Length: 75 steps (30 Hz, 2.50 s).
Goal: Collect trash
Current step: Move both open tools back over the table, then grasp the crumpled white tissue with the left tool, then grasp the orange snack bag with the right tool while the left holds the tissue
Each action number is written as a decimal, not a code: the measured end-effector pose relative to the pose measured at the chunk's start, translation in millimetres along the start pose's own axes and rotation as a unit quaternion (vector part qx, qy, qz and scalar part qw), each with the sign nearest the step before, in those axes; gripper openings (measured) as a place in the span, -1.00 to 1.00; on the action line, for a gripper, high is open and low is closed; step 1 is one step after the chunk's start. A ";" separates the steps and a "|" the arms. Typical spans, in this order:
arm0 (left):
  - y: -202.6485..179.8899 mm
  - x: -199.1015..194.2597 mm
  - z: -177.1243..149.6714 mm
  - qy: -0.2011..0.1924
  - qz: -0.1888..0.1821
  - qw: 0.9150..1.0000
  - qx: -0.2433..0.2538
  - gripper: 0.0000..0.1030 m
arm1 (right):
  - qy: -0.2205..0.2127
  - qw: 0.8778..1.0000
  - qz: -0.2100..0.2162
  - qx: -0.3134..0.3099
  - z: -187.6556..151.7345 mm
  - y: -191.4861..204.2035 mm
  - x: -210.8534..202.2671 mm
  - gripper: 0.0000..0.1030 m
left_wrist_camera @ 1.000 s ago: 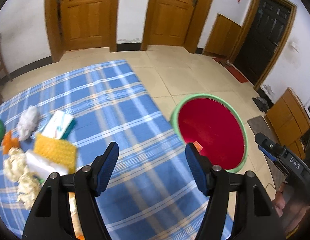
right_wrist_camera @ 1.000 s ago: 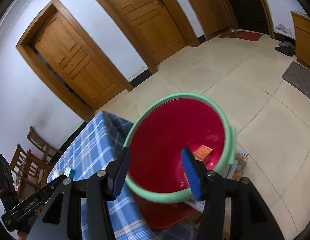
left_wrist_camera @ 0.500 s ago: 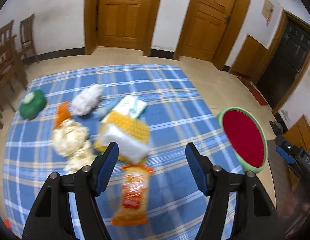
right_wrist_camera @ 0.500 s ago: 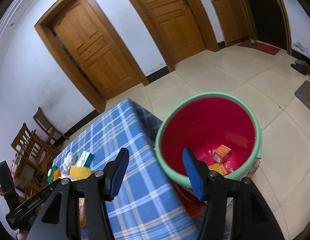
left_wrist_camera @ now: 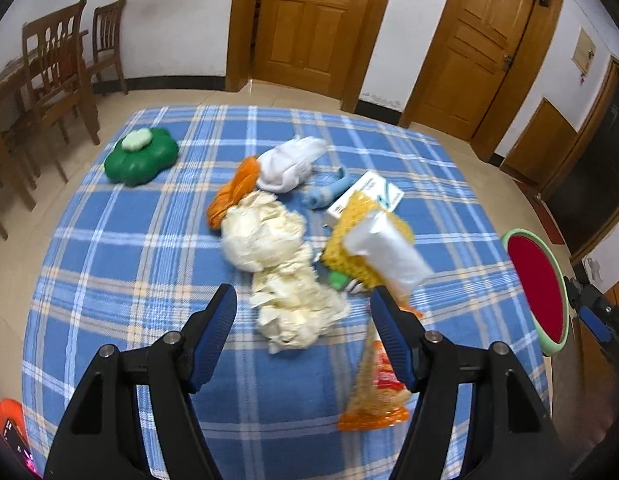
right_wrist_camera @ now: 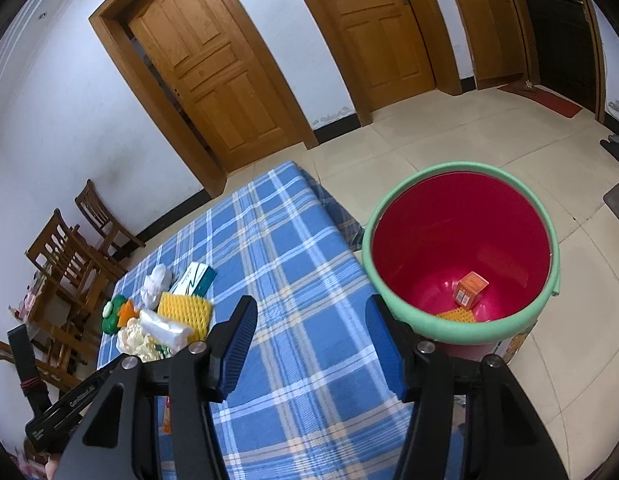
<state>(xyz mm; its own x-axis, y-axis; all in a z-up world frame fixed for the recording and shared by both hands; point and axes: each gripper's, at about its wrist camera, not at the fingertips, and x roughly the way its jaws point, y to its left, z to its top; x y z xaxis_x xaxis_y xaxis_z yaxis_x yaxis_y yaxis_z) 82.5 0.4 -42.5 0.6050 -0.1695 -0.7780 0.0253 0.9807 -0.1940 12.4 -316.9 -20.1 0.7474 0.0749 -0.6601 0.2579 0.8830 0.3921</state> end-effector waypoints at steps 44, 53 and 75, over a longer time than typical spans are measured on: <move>34.0 -14.9 -26.7 -0.020 -0.049 0.998 -0.034 -0.43 | 0.068 0.997 0.028 -0.029 -36.6 45.3 26.0 0.17; 57.2 -37.5 -32.7 -0.044 -0.024 0.997 -0.061 -0.43 | 0.082 0.994 0.044 -0.049 -57.4 75.2 30.3 0.17; 100.2 -45.0 -46.3 -0.053 -0.005 0.993 -0.106 -0.43 | 0.160 0.981 0.036 -0.103 -98.6 133.2 83.2 0.17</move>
<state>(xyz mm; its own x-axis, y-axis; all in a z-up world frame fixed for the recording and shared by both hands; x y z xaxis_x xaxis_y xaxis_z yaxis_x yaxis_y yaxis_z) 21.0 101.7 -54.6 0.6855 -0.1569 -0.7109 -0.1304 0.9342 -0.3320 48.6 -147.3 -85.9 0.5200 0.2534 -0.8157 0.0574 0.9424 0.3294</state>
